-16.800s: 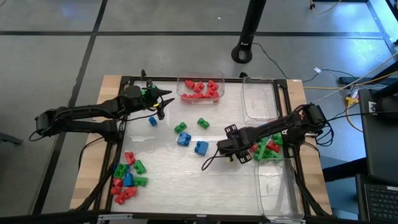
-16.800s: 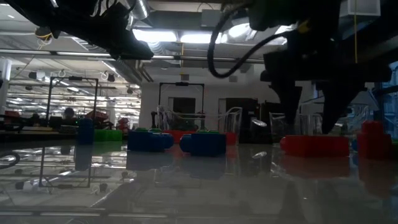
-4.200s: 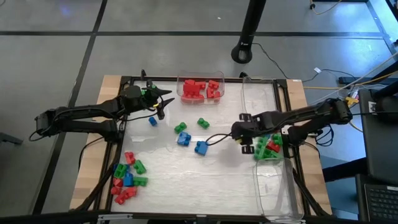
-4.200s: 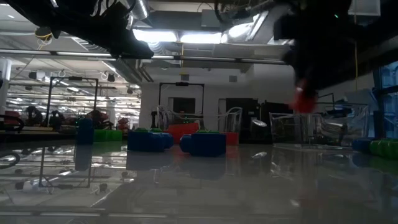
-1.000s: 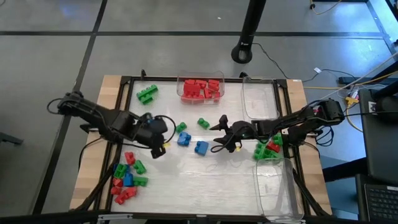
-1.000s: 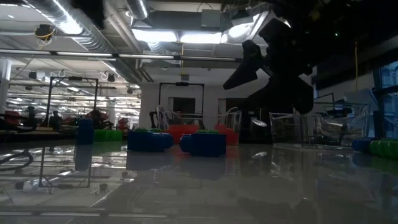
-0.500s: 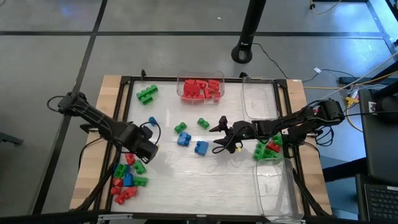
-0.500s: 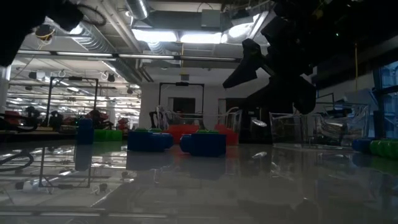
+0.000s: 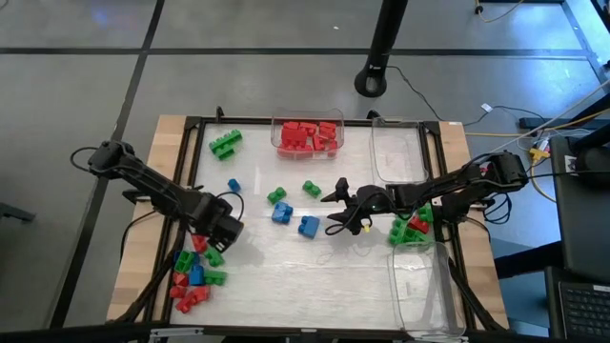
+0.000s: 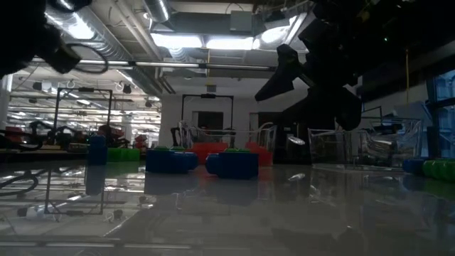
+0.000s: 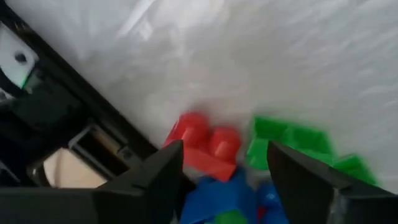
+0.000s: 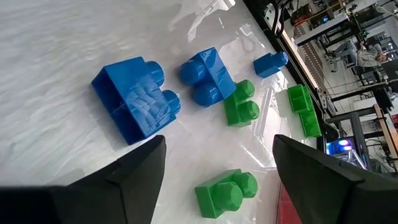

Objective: Sort blocks
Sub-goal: Put the red game piece into the top left transparent bin

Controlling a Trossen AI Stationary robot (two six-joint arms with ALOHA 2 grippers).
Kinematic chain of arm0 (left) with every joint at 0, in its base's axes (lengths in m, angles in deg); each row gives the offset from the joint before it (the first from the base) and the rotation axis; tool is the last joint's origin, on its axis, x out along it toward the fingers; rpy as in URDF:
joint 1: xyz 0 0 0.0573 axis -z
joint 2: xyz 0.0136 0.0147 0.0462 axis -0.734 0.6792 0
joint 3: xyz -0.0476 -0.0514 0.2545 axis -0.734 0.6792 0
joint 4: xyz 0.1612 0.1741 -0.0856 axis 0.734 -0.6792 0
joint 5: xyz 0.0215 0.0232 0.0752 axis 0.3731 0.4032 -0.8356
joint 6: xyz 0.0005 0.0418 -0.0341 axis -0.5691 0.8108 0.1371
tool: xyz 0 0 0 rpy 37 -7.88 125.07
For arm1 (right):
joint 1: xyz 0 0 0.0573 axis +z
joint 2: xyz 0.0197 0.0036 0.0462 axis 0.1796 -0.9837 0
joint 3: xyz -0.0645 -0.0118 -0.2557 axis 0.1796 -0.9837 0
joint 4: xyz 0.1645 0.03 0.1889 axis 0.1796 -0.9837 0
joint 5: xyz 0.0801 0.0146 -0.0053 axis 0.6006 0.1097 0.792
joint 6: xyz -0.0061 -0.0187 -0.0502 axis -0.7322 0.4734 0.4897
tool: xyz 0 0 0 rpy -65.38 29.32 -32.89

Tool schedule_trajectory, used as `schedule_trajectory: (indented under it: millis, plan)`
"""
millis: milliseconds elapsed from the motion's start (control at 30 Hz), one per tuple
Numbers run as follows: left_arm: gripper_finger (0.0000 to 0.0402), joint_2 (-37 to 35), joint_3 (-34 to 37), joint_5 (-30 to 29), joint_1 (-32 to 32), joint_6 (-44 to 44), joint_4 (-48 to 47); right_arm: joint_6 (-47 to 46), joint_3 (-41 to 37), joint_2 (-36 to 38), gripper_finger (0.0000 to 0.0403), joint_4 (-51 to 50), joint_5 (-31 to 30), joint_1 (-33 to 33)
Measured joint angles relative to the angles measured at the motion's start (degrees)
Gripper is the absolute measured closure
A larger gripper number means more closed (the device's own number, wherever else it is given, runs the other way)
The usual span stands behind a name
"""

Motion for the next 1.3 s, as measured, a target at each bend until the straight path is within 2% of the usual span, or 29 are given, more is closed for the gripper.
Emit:
schedule_trajectory:
  millis: [233,433,867,1033,1300]
  plan:
    - [0.0158,0.02,3.48,1.75,0.17,0.35,1.64,-0.03,0.0,-1.3,0.0109,0.29,-0.01,0.0]
    - [0.0157,0.26,5.28,7.29,1.58,3.31,4.1,-0.04,0.0,-2.28,0.0109,0.66,-0.01,0.0]
    - [0.0157,0.26,11.7,13.37,2.49,3.5,10.36,-0.23,0.0,-2.29,0.0109,1.23,0.01,0.0]
    - [0.0157,0.33,14.16,12.94,2.38,4.76,14.9,-0.24,0.0,-2.29,0.0109,1.29,0.01,0.0]
    - [0.0157,0.31,14.53,7.45,-0.51,7.94,21.95,-0.14,0.0,-2.29,0.0109,1.75,0.01,0.0]
